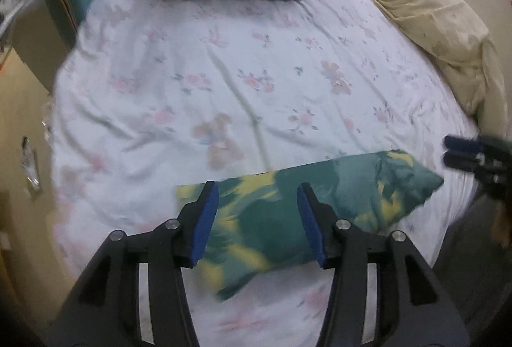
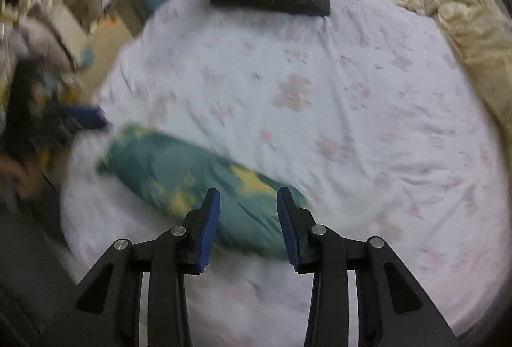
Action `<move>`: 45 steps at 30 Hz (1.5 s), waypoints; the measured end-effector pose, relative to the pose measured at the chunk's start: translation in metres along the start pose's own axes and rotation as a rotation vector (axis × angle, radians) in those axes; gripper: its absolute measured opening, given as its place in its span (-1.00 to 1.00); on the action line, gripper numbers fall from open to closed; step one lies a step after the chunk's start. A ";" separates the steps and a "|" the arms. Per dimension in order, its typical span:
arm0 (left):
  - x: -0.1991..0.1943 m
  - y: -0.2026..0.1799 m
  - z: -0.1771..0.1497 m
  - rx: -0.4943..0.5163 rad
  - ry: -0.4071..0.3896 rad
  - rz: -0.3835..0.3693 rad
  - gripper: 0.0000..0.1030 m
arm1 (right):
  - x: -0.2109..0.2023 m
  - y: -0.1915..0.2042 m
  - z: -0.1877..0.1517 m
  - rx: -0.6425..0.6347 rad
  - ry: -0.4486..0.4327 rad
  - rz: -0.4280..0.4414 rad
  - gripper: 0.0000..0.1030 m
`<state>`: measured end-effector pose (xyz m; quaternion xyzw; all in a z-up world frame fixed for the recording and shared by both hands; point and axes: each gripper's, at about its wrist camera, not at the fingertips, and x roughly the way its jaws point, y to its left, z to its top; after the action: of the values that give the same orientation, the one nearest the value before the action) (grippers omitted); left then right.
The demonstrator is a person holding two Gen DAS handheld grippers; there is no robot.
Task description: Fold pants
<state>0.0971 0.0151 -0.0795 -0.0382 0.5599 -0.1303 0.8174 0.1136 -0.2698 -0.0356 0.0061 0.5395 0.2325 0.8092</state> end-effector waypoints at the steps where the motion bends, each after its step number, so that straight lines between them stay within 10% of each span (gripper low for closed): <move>1: 0.011 -0.007 -0.001 -0.016 0.010 -0.031 -0.12 | 0.013 0.003 0.001 0.026 0.011 0.027 -0.29; 14: 0.051 -0.026 -0.051 0.171 0.170 0.078 0.05 | 0.101 0.007 -0.062 -0.079 0.352 -0.151 -0.72; 22: 0.054 -0.006 -0.060 0.255 0.263 0.242 0.11 | 0.096 0.002 -0.062 -0.048 0.340 -0.136 -0.73; 25: 0.053 0.022 -0.058 0.138 0.299 0.201 0.11 | 0.099 0.005 -0.063 -0.062 0.344 -0.146 -0.73; 33: 0.007 0.044 -0.050 0.135 0.188 0.391 0.06 | 0.073 0.007 -0.070 0.018 0.324 -0.175 -0.72; 40: -0.017 0.044 -0.029 -0.070 0.008 0.264 0.06 | 0.005 -0.043 -0.049 0.309 -0.035 -0.122 -0.58; 45: 0.009 0.025 -0.026 -0.157 0.021 0.077 0.06 | 0.026 -0.053 -0.035 0.397 -0.034 0.002 -0.57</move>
<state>0.0800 0.0387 -0.1030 -0.0791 0.5778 -0.0549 0.8105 0.1101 -0.3153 -0.0868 0.1700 0.5612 0.1225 0.8008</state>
